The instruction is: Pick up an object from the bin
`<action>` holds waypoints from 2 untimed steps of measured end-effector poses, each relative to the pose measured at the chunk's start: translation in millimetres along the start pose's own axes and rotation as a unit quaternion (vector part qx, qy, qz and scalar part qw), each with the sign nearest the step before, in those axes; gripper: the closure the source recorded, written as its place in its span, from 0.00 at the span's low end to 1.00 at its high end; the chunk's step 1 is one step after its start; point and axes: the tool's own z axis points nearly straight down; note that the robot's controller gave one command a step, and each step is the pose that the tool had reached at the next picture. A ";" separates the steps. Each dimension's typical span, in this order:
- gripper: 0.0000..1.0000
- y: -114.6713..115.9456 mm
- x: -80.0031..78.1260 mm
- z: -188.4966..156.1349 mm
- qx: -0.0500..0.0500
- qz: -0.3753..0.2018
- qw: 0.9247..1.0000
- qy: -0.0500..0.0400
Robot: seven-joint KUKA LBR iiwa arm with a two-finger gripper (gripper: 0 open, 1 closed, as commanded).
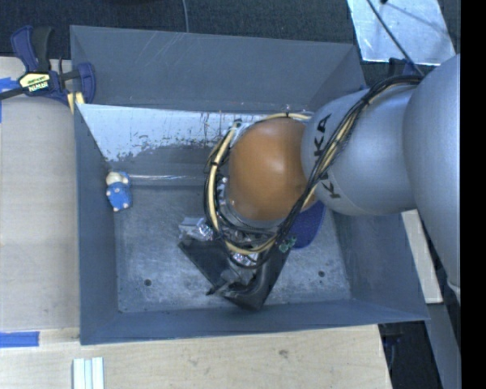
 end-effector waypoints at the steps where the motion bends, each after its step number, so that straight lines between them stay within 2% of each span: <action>1: 0.00 12.4 -50.7 0.4 0.000 0.068 0.998 -0.001; 2: 1.00 11.0 -49.3 0.6 0.001 0.070 0.998 0.000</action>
Offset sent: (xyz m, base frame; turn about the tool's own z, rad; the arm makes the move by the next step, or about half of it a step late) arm 0.0262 0.0421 -0.0009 0.1372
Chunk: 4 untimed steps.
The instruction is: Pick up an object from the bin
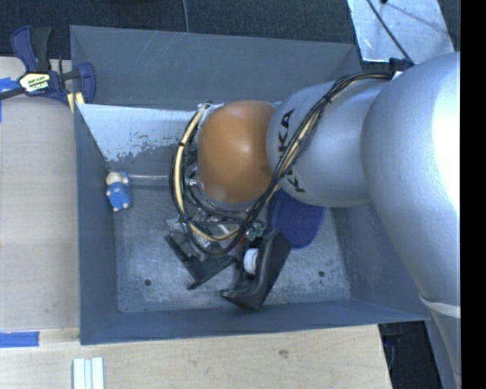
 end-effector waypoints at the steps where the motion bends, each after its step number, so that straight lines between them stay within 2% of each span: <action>1: 1.00 -8.9 3.9 -114.2 0.002 0.013 1.000 -0.003; 2: 1.00 13.6 15.8 -72.3 -0.001 0.033 0.999 0.003; 3: 1.00 31.6 25.8 -24.7 -0.001 0.031 1.000 0.004; 4: 1.00 -3.6 79.4 -51.2 0.001 0.035 0.999 0.003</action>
Offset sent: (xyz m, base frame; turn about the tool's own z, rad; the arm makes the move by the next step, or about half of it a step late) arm -0.0012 -0.0098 0.1085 0.0228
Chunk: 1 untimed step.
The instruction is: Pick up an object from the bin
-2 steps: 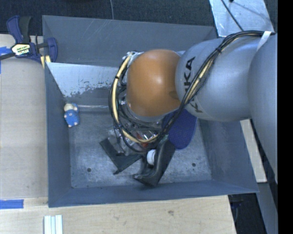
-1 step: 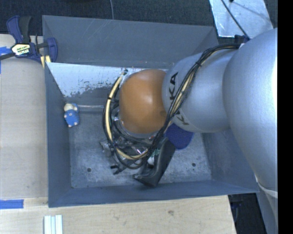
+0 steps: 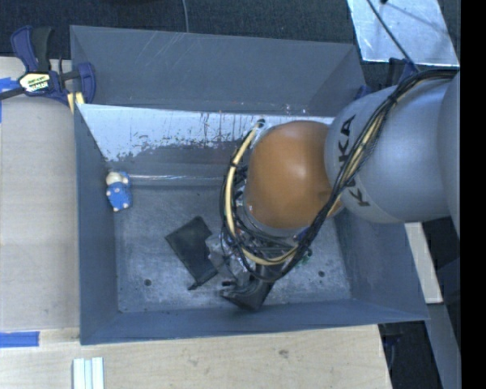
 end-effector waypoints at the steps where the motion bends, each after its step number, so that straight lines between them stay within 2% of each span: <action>1: 0.00 2.2 -3.7 0.2 0.000 -0.002 1.000 -0.004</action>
Offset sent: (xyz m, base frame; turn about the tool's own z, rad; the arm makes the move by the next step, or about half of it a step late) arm 0.0000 0.0000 0.0000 0.0000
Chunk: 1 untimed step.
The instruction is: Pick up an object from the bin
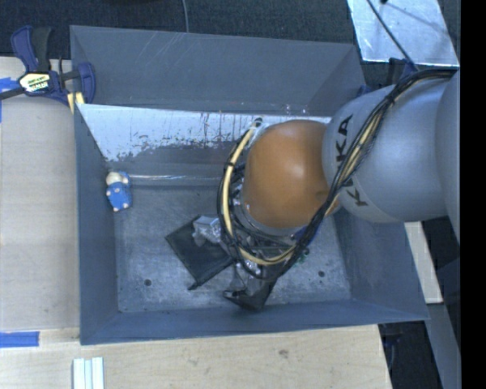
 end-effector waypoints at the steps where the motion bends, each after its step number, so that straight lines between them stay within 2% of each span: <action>1: 0.00 -31.4 -29.4 52.1 0.000 0.110 0.994 0.002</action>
Offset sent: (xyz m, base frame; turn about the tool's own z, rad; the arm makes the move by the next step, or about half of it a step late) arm 0.0415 -0.0101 -0.0511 0.2209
